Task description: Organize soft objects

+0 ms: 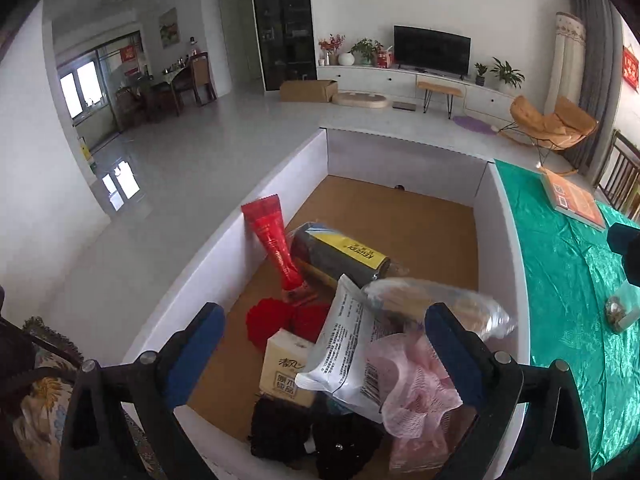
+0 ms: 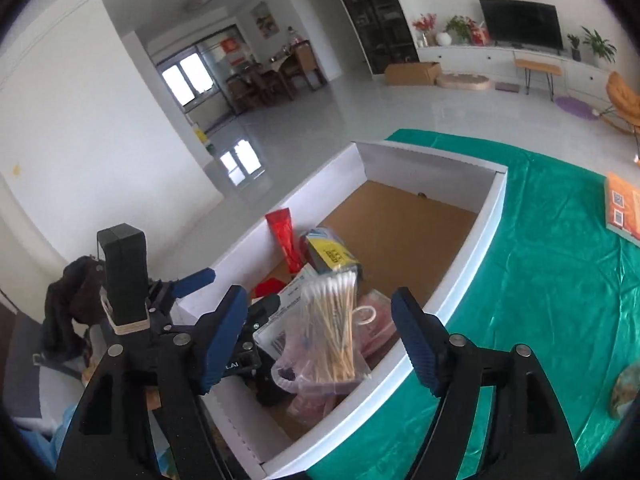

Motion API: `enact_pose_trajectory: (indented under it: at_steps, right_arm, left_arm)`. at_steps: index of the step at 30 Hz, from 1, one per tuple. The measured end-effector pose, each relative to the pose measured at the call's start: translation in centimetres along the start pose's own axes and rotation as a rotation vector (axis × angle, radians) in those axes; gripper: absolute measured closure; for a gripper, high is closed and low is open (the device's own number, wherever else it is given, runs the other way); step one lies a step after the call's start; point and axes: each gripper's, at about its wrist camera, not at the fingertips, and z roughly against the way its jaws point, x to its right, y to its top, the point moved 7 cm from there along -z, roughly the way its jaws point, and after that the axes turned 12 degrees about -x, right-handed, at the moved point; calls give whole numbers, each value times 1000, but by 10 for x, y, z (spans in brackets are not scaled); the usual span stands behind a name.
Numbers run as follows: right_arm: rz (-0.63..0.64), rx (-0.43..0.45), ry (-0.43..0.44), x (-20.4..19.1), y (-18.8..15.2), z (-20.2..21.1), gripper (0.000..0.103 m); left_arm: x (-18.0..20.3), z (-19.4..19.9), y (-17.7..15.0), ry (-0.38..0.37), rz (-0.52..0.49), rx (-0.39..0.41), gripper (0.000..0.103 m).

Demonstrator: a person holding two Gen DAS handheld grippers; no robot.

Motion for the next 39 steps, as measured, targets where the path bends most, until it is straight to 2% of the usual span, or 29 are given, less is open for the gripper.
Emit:
enact_pose_trajectory:
  at_steps: [2,7,10,14,16,19,26,39]
  right_arm:
    - [15,0,-49,4,-7,1,26]
    - [35,-17,-151,20,-19,10,26]
    - [49,-41,-193,19,-25,7,26]
    - [67,-67,-229,14,-30,1,26]
    - [79,-85,-256,12,-33,-2,26]
    - [102,-101,-290,7,-36,-4,26]
    - [149,-115,-351,-4,-40,-4,26]
    - [190,-149,-370,-16,-44,-13,26]
  left_arm:
    - [-6,4,-5,7,24,10,3]
    - [-9,24,-19,-56,146,42,3]
    - [-12,36,-23,-14,197,64,3]
    - [-18,40,-27,110,182,42,3]
    - [-21,38,-30,133,173,22,3]
    - [-21,39,-34,154,161,31,3]
    - [-19,46,-40,133,164,35,3]
    - [-21,57,-37,126,178,70,3]
